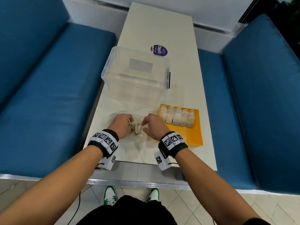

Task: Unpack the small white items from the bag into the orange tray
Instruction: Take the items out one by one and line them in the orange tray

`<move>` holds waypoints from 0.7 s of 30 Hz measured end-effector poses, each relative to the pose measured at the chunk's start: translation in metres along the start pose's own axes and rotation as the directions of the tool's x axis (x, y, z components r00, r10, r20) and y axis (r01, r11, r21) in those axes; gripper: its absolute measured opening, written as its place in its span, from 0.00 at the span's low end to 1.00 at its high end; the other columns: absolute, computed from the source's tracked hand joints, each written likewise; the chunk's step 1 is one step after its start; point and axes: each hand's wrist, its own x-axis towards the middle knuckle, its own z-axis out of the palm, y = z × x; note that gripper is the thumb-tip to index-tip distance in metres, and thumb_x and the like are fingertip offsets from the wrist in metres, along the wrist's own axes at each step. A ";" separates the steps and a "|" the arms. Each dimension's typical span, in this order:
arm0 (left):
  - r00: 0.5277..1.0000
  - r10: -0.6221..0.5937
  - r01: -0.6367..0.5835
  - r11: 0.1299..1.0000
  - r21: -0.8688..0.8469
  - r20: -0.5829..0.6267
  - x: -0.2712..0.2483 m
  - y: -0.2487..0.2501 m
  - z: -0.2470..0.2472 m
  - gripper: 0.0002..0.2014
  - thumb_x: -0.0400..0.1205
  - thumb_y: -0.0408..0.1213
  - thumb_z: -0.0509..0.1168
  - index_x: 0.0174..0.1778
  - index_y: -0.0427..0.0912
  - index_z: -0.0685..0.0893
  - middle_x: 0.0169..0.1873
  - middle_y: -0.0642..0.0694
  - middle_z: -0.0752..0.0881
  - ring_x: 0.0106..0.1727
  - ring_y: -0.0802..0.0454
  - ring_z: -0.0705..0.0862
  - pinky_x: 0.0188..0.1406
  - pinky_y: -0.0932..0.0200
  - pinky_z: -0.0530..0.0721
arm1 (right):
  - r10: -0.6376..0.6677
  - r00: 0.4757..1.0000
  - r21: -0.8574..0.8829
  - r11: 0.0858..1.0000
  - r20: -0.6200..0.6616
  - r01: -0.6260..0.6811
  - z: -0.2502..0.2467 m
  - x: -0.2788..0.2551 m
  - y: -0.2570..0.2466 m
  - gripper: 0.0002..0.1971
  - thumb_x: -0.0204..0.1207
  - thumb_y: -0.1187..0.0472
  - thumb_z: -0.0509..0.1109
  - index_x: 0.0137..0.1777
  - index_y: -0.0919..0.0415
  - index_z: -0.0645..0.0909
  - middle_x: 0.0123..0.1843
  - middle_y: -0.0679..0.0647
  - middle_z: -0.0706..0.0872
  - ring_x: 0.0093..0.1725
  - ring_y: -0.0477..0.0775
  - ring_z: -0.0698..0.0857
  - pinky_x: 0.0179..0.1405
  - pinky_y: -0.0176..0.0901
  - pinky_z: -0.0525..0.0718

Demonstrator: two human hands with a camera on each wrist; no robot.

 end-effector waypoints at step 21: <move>0.991 -0.120 0.108 0.981 -0.162 -0.063 -0.006 0.011 0.009 0.07 0.82 0.30 0.69 0.49 0.42 0.93 0.45 0.43 0.90 0.46 0.48 0.85 0.48 0.61 0.80 | 0.018 1.000 0.015 1.000 0.005 -0.018 -0.001 -0.001 0.005 0.09 0.75 0.64 0.76 0.55 0.60 0.89 0.55 0.59 0.84 0.57 0.61 0.83 0.56 0.46 0.79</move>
